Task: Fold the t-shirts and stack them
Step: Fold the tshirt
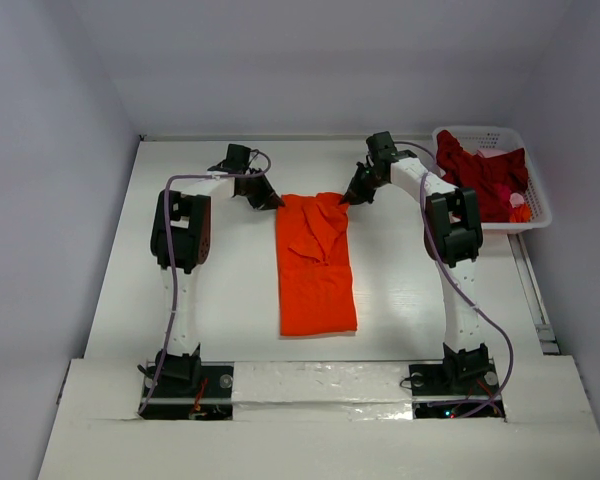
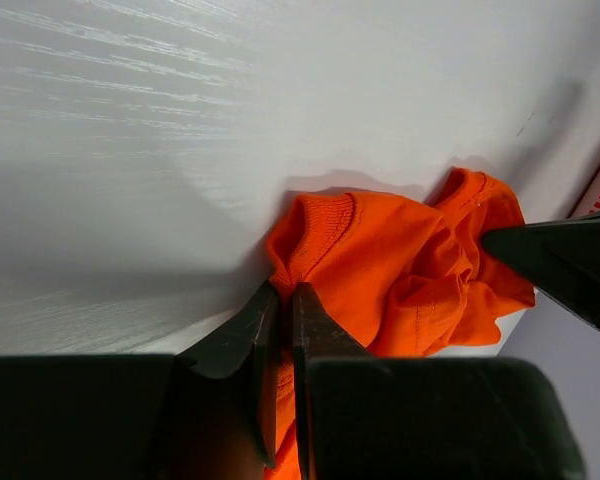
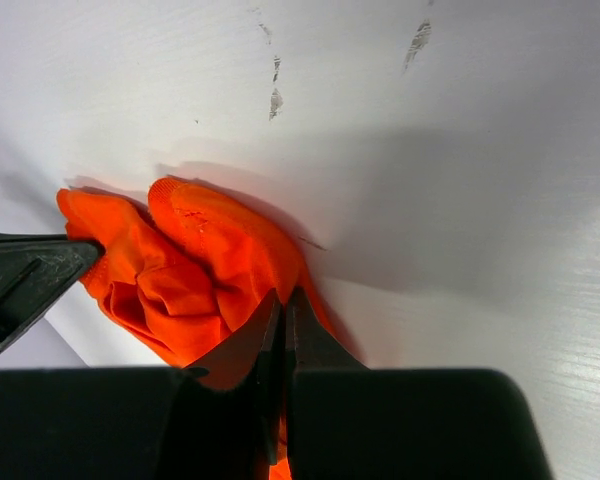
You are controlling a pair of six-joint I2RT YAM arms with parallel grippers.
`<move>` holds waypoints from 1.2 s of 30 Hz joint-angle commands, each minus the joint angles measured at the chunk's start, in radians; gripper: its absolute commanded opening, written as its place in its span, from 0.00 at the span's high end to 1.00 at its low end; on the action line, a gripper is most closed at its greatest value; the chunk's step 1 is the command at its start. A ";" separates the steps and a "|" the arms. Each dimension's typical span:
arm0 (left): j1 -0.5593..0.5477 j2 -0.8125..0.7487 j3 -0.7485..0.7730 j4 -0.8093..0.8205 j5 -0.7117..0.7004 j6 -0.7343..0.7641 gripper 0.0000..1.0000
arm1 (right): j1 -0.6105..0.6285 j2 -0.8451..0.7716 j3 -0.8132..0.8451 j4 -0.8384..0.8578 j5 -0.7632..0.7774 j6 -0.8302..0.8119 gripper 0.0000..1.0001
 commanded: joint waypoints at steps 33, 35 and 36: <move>-0.041 -0.366 -0.181 -0.094 -0.096 0.066 1.00 | 0.108 -0.332 -0.195 0.045 -0.107 -0.222 1.00; -0.041 -0.393 -0.206 -0.108 -0.107 0.075 1.00 | 0.120 -0.370 -0.253 0.068 -0.111 -0.205 1.00; -0.041 -0.406 -0.213 -0.125 -0.116 0.077 1.00 | 0.132 -0.381 -0.270 0.069 -0.113 -0.200 1.00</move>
